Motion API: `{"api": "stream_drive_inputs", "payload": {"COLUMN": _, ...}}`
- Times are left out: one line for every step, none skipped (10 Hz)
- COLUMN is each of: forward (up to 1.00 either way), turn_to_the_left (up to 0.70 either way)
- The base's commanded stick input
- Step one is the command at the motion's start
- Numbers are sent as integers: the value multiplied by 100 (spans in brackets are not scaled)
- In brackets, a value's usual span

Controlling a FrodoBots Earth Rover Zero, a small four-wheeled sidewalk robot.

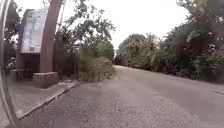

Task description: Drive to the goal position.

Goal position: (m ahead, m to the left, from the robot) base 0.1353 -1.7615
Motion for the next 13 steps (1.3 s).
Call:
{"api": "stream_drive_inputs", "payload": {"forward": 4, "turn_to_the_left": 0}}
{"api": "stream_drive_inputs", "payload": {"forward": 4, "turn_to_the_left": 0}}
{"api": "stream_drive_inputs", "payload": {"forward": 4, "turn_to_the_left": 0}}
{"api": "stream_drive_inputs", "payload": {"forward": 4, "turn_to_the_left": 0}}
{"api": "stream_drive_inputs", "payload": {"forward": 4, "turn_to_the_left": 0}}
{"api": "stream_drive_inputs", "payload": {"forward": 4, "turn_to_the_left": 0}}
{"api": "stream_drive_inputs", "payload": {"forward": 4, "turn_to_the_left": 0}}
{"api": "stream_drive_inputs", "payload": {"forward": 4, "turn_to_the_left": 0}}
{"api": "stream_drive_inputs", "payload": {"forward": 4, "turn_to_the_left": 0}}
{"api": "stream_drive_inputs", "payload": {"forward": 4, "turn_to_the_left": 0}}
{"api": "stream_drive_inputs", "payload": {"forward": 4, "turn_to_the_left": 0}}
{"api": "stream_drive_inputs", "payload": {"forward": 4, "turn_to_the_left": 0}}
{"api": "stream_drive_inputs", "payload": {"forward": 4, "turn_to_the_left": 0}}
